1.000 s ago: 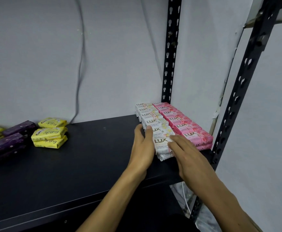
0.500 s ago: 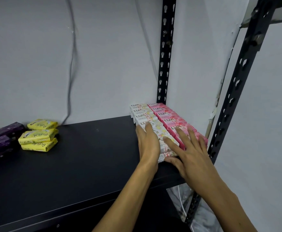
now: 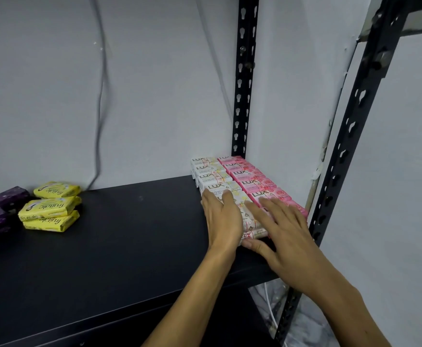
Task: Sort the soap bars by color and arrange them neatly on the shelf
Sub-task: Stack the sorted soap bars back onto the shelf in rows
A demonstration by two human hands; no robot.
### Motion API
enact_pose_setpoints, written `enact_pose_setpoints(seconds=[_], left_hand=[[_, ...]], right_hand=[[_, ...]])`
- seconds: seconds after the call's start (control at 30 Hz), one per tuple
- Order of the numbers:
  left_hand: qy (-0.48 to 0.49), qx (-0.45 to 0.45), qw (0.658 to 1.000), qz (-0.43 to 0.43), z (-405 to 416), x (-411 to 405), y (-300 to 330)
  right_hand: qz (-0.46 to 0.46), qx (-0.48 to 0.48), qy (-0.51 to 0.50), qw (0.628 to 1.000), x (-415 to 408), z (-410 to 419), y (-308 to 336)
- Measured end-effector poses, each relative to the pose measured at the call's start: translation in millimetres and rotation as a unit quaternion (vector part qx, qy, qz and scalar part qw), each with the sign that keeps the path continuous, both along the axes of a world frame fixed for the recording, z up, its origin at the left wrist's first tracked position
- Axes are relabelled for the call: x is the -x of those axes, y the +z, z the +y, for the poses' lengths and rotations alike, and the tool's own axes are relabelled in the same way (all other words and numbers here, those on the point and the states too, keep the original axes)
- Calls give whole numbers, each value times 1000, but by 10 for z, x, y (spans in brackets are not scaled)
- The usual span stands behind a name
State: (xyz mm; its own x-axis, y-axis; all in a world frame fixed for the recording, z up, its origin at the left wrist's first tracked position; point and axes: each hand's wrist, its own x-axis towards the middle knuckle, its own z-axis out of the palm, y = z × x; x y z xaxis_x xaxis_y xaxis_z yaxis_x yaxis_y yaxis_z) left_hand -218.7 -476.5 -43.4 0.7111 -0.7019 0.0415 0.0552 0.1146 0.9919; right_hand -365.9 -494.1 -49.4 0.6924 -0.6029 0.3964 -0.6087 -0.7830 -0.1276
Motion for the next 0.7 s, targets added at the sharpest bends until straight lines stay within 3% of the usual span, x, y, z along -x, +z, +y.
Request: enact_pose_setpoints(seconds=[0.1,0.27,0.6,0.7], left_hand=[[3,8,1000,22,-104,-59,-125],[-25,3,999,29,-56,-71,-6],[-141,-46,988,34,237,-274,166],[-159,-56,986,-8,527,-409,325]], right_hand=[[-7,-8,-17,1000,-76,-6,141],[64,-12,-42,997,-213,-58,165],[72,-60,-36,995,-213,-62,241],[56,-81,-25,995,-193,-68,274]])
